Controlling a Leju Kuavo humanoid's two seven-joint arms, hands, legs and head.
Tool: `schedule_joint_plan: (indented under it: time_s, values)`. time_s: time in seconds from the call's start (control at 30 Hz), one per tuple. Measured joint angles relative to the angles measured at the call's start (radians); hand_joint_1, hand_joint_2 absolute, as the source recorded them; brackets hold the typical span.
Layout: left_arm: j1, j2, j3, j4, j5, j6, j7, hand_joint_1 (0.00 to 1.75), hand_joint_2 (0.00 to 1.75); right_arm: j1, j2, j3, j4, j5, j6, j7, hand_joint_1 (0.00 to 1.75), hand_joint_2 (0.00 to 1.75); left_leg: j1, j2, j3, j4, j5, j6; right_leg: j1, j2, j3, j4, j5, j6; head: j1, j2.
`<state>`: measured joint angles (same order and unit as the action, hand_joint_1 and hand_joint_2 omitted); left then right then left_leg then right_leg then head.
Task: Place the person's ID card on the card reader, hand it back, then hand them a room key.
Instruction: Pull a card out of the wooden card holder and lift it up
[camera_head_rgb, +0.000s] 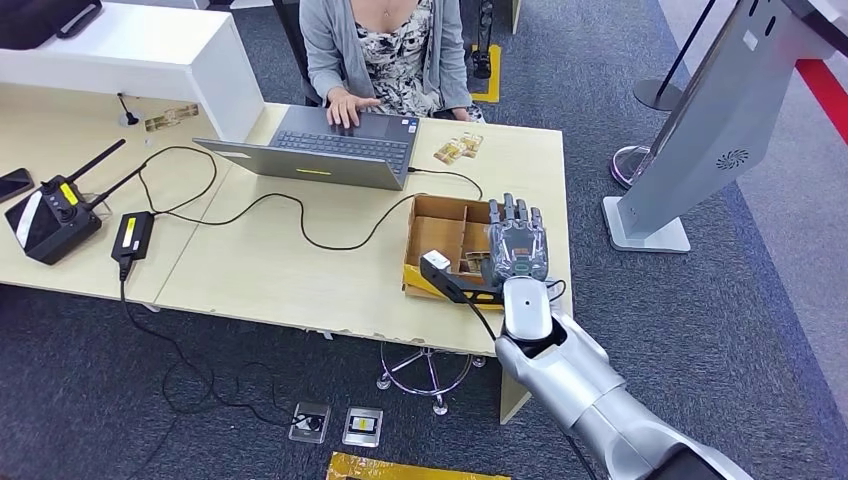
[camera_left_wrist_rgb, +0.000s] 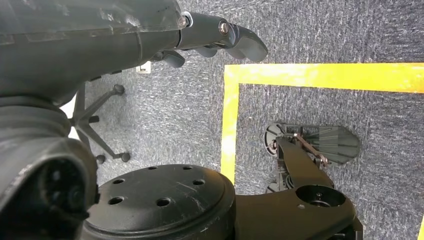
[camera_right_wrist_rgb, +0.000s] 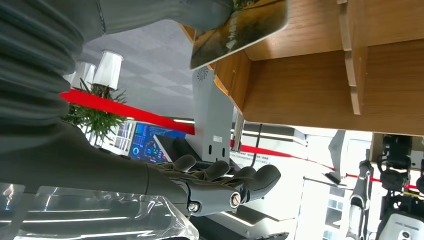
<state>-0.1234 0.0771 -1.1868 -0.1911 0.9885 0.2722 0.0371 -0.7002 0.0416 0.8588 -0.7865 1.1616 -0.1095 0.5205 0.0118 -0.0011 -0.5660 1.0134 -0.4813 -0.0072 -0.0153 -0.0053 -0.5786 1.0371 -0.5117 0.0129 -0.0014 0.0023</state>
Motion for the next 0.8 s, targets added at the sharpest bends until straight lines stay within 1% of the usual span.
schedule_joint_plan:
  time_s: [0.3, 0.5, 0.67, 0.8]
  values:
    - [0.001, 0.000, 0.001, 0.002, 0.011, 0.001, 0.000, 0.00, 0.00, 0.003, -0.014, 0.005, -0.124, 0.020, 0.065, 0.021, 0.00, 1.75, 0.000, 0.000, 0.000, 0.000, 0.000, 0.000, 0.000, 0.000, 0.000, 0.000, 0.000, 0.000, 0.000, 0.000]
    - [0.002, 0.000, 0.001, 0.003, 0.015, 0.000, 0.000, 0.00, 0.00, 0.009, -0.043, 0.014, -0.265, 0.033, 0.103, 0.036, 0.00, 1.75, 0.000, 0.001, 0.000, 0.000, 0.000, 0.000, 0.000, 0.001, 0.000, 0.000, 0.000, 0.000, 0.000, 0.000]
    - [0.003, 0.000, 0.002, 0.003, 0.020, -0.005, -0.001, 0.00, 0.00, 0.011, -0.077, 0.014, -0.379, 0.080, 0.143, 0.053, 0.00, 1.75, 0.000, 0.001, 0.000, 0.000, 0.000, 0.000, 0.000, 0.001, 0.000, 0.000, 0.000, 0.000, 0.000, 0.000]
    - [0.003, 0.000, 0.006, 0.004, 0.028, -0.004, -0.005, 0.00, 0.00, 0.014, -0.105, 0.014, -0.500, 0.122, 0.133, 0.028, 0.00, 1.75, 0.000, 0.001, 0.000, 0.000, 0.000, 0.000, 0.000, 0.001, 0.000, 0.000, 0.000, 0.000, 0.000, 0.000]
